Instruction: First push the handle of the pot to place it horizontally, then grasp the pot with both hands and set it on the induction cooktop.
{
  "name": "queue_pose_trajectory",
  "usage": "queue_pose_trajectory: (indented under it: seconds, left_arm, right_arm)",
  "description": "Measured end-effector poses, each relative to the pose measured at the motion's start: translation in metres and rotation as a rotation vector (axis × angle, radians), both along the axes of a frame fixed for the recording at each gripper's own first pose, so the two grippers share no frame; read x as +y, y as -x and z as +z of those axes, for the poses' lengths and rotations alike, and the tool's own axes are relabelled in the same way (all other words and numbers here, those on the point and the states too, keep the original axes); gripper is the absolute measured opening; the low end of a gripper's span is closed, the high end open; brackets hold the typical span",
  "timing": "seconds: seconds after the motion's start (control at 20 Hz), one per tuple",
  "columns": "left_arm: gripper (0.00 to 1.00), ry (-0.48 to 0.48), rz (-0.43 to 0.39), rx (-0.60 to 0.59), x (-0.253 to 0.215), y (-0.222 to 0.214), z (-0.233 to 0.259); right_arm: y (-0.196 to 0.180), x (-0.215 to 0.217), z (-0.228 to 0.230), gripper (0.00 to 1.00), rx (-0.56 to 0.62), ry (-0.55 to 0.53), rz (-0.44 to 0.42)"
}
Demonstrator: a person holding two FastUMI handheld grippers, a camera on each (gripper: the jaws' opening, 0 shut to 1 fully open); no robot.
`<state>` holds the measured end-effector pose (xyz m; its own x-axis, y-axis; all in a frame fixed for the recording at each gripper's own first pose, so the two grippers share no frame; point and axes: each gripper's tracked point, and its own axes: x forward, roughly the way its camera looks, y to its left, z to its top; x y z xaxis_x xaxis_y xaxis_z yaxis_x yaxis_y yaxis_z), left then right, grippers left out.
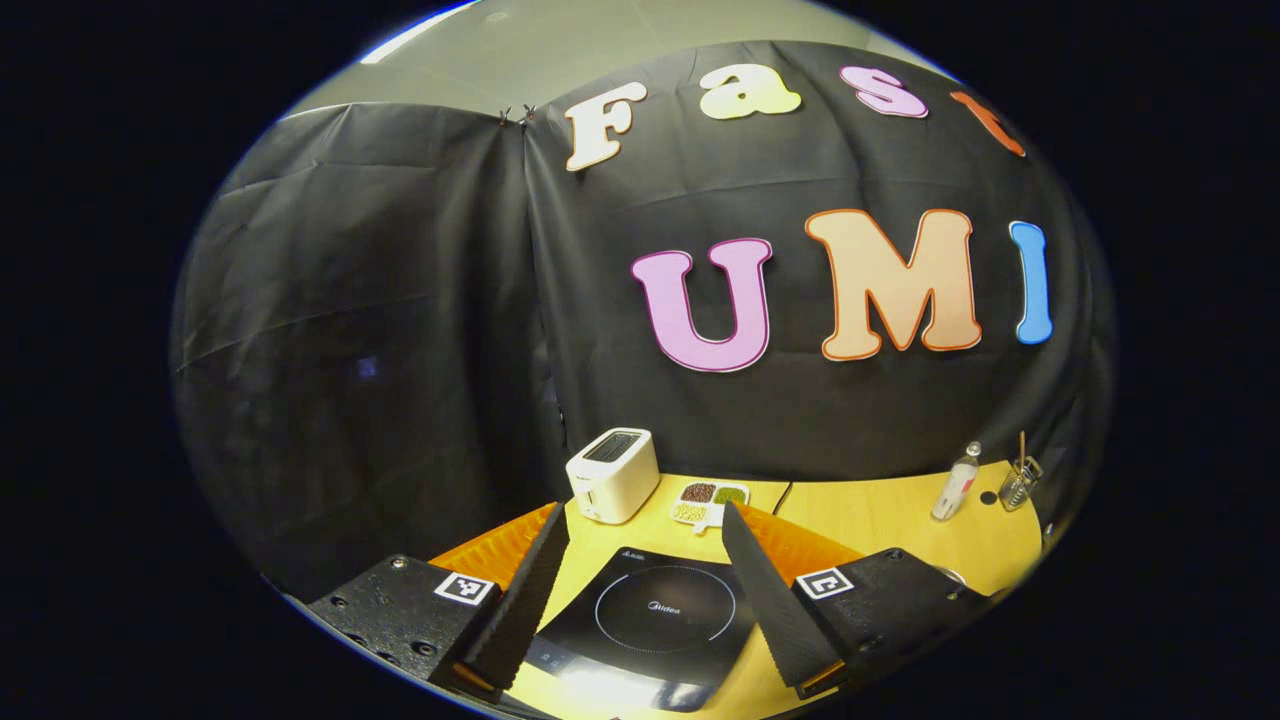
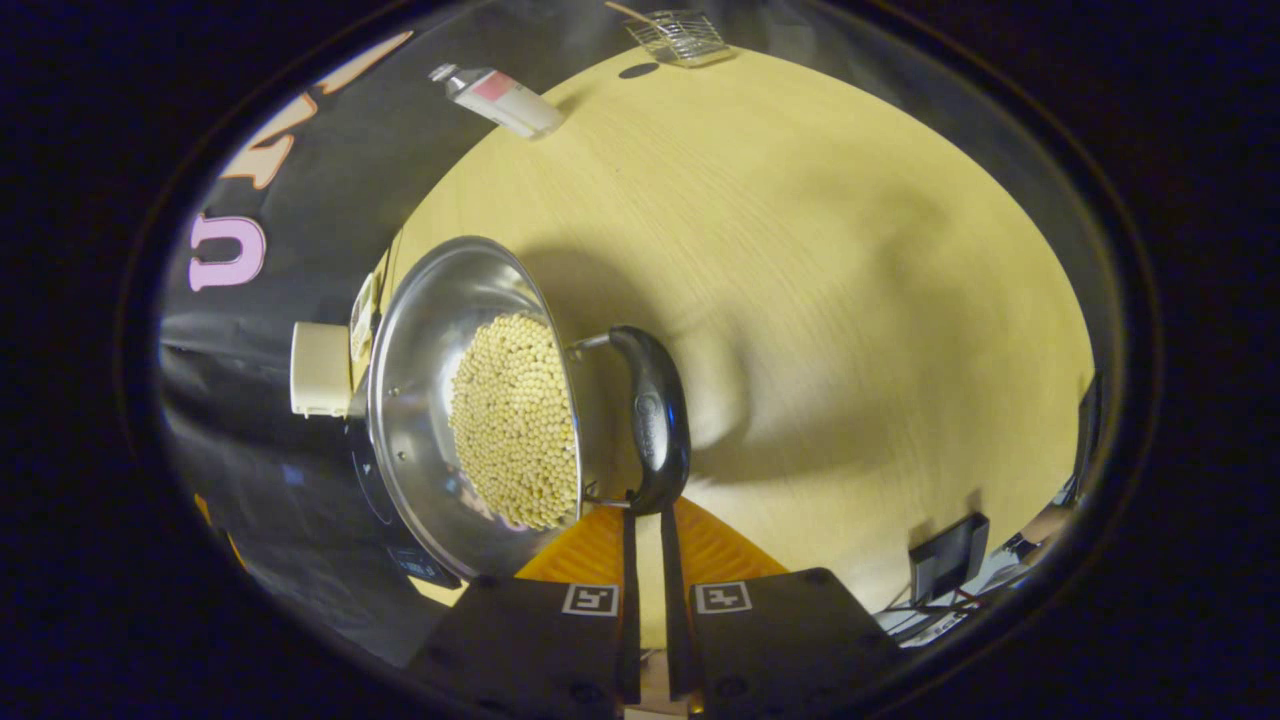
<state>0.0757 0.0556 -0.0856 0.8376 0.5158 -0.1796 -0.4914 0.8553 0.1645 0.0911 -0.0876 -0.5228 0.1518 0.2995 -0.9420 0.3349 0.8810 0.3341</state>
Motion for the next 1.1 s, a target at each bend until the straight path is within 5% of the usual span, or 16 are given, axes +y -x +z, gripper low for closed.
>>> queue_pose_trajectory:
  seconds: [0.6,1.1]
  left_arm:
    - [0.94,0.036,0.049,0.113,0.008,0.014,-0.044]
    - [0.94,0.058,0.070,0.174,0.010,0.019,-0.065]
  right_arm:
    - [-0.047,-0.018,0.001,0.13,-0.034,0.049,0.013]
    - [-0.048,-0.020,0.003,0.13,-0.030,0.042,0.006]
